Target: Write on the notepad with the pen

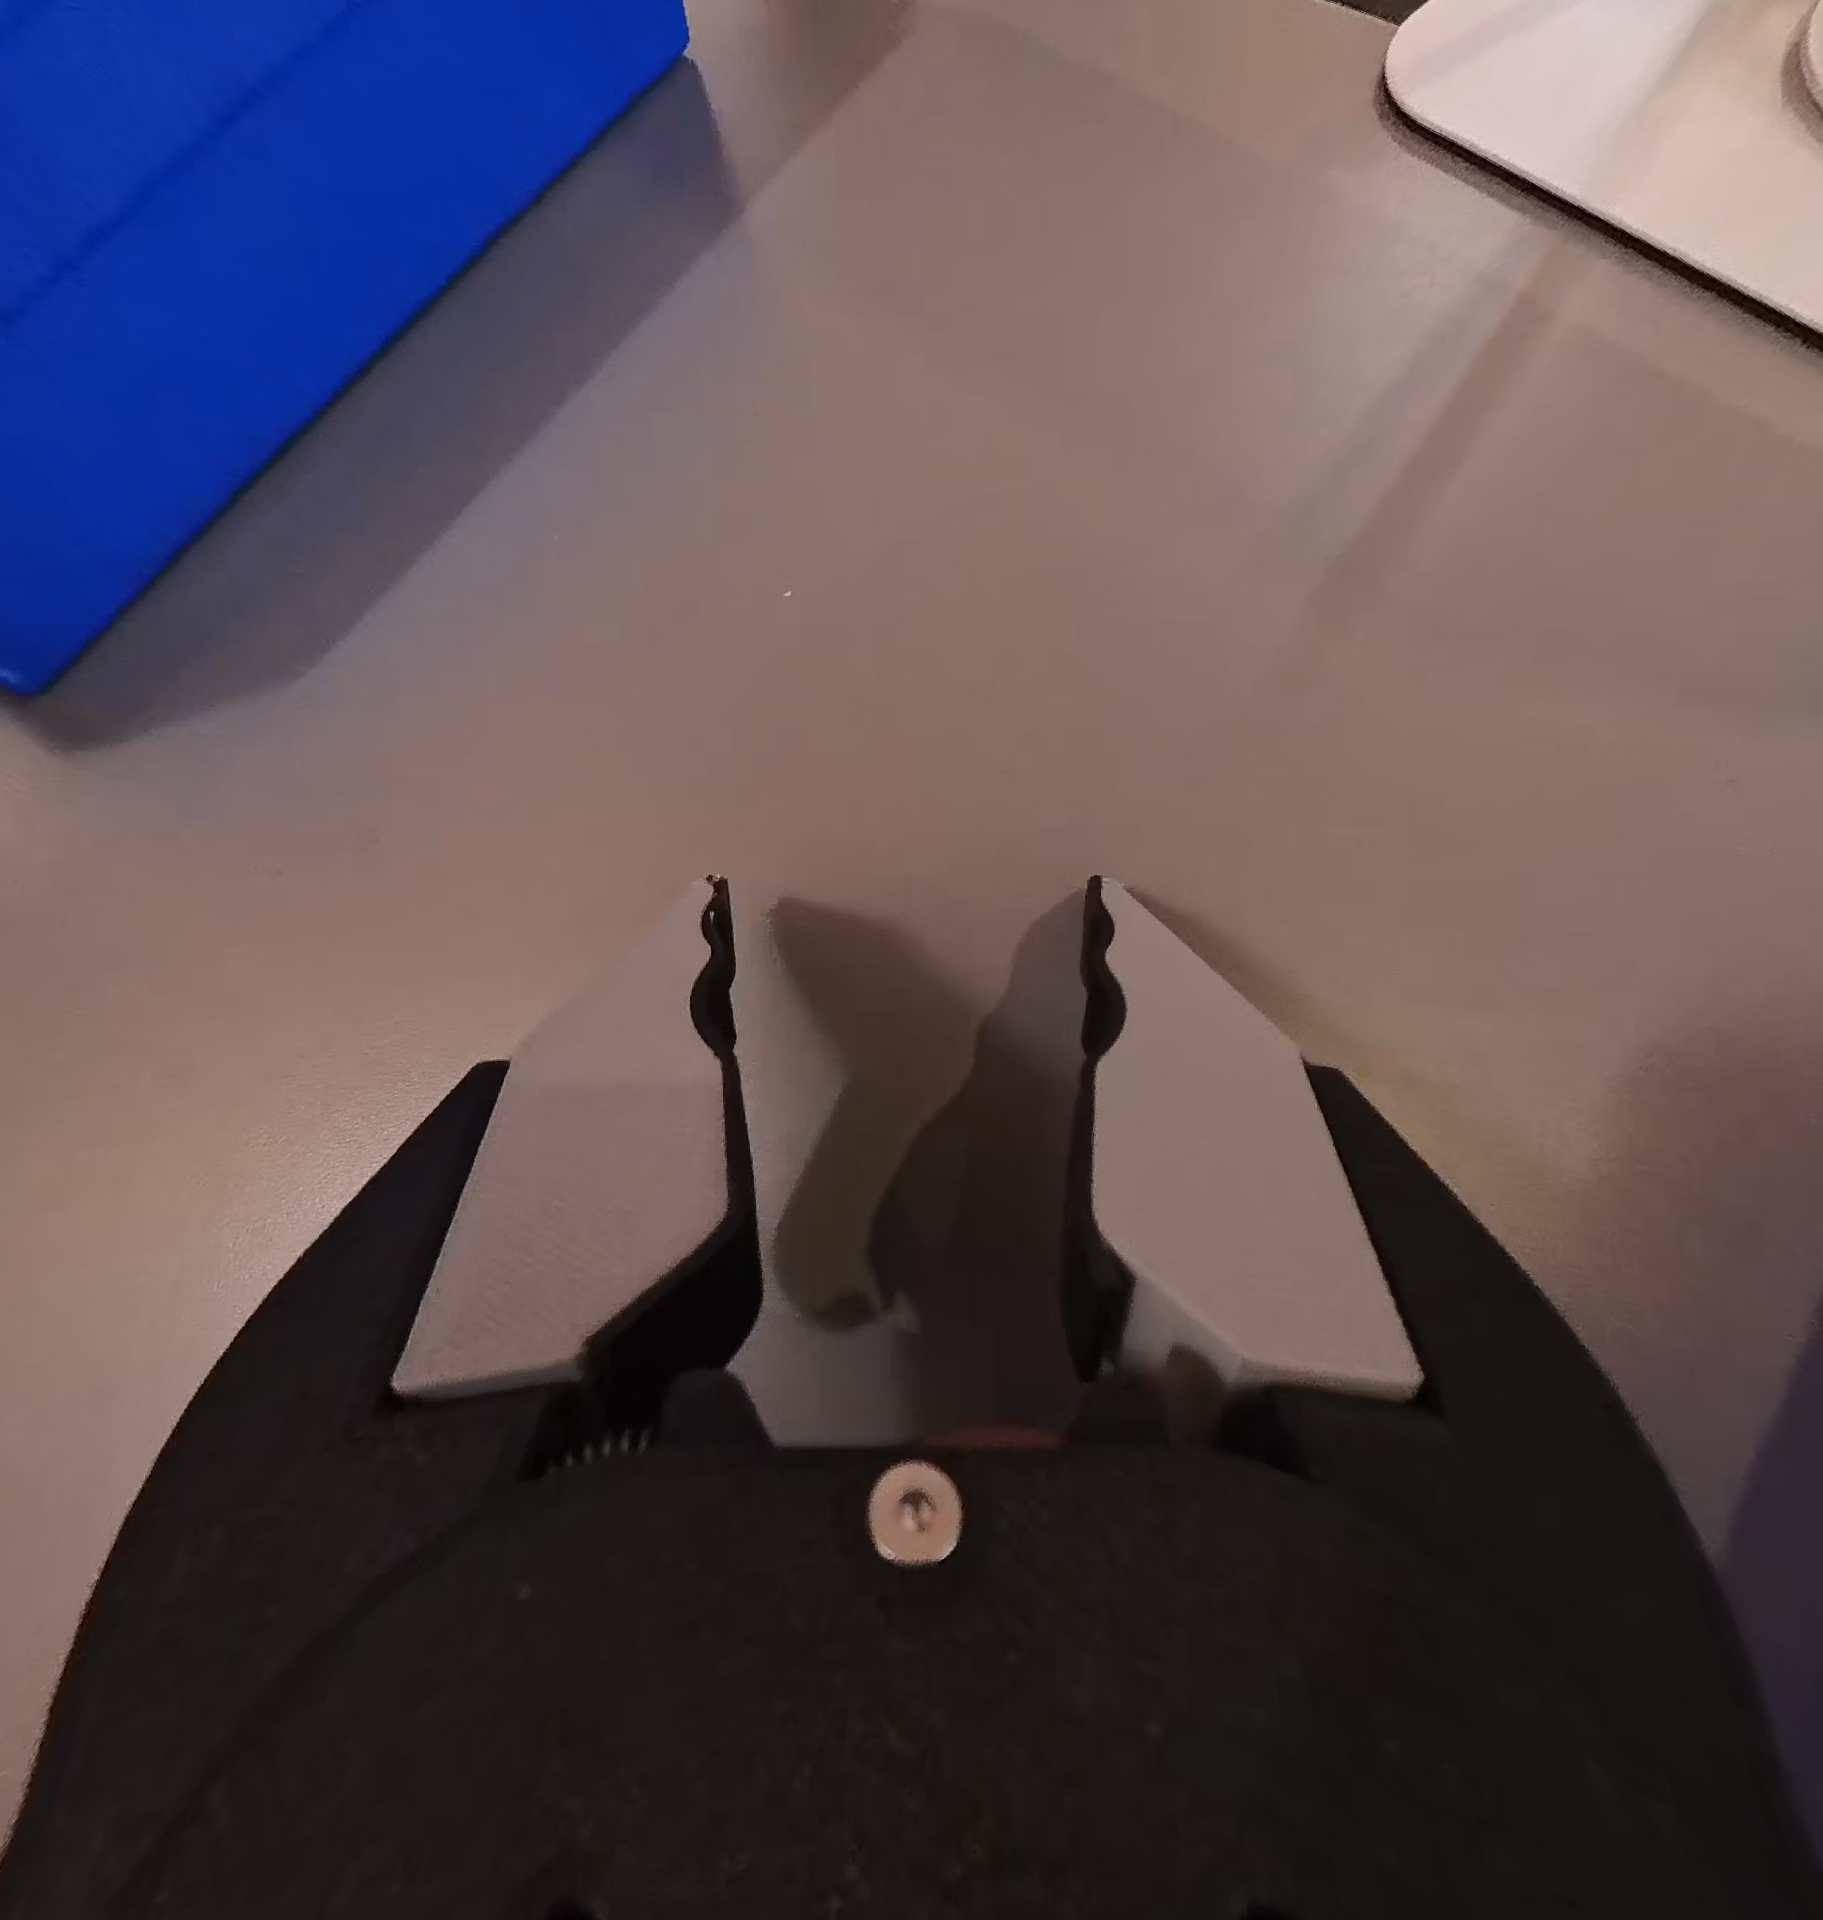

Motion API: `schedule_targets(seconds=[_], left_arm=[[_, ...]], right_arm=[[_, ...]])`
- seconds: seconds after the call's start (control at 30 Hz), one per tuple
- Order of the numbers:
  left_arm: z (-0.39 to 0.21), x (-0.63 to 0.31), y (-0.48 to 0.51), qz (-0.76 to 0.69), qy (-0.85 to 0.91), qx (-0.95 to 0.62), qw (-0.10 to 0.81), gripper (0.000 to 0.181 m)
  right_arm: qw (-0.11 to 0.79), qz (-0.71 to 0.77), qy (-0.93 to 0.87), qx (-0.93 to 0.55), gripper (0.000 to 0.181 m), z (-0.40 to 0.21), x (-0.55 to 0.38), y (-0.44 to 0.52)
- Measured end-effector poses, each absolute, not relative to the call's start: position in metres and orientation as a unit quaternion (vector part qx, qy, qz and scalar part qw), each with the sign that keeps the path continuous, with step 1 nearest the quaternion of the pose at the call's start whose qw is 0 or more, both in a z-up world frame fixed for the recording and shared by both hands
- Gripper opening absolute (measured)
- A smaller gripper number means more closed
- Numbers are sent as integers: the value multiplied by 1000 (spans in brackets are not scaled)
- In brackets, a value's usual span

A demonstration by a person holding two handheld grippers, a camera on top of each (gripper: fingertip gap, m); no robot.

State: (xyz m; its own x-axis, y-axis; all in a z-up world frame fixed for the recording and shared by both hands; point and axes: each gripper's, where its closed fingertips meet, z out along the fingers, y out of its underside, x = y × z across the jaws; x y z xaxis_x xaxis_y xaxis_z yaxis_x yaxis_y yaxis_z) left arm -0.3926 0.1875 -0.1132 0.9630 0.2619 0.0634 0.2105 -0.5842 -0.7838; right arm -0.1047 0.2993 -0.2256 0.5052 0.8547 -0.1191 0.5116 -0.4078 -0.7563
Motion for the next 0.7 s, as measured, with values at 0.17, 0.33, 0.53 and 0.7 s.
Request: schedule_targets(seconds=[0.17, 0.33, 0.53, 0.7], left_arm=[[-87, -358, 197, 0, -98, -880, 465, 12], [-71, -315, 210, -21, -51, -875, 481, 12], [-61, -236, 235, -45, 30, -873, 484, 12], [-83, -169, 261, -55, 87, -879, 466, 12]], right_arm=[[343, 263, -414, -801, 64, -221, -101, 304], [357, 266, -401, -801, 63, -213, -97, 310], [445, 285, -334, -780, 60, -160, -70, 333], [545, 288, -253, -745, 52, -107, -29, 354]])
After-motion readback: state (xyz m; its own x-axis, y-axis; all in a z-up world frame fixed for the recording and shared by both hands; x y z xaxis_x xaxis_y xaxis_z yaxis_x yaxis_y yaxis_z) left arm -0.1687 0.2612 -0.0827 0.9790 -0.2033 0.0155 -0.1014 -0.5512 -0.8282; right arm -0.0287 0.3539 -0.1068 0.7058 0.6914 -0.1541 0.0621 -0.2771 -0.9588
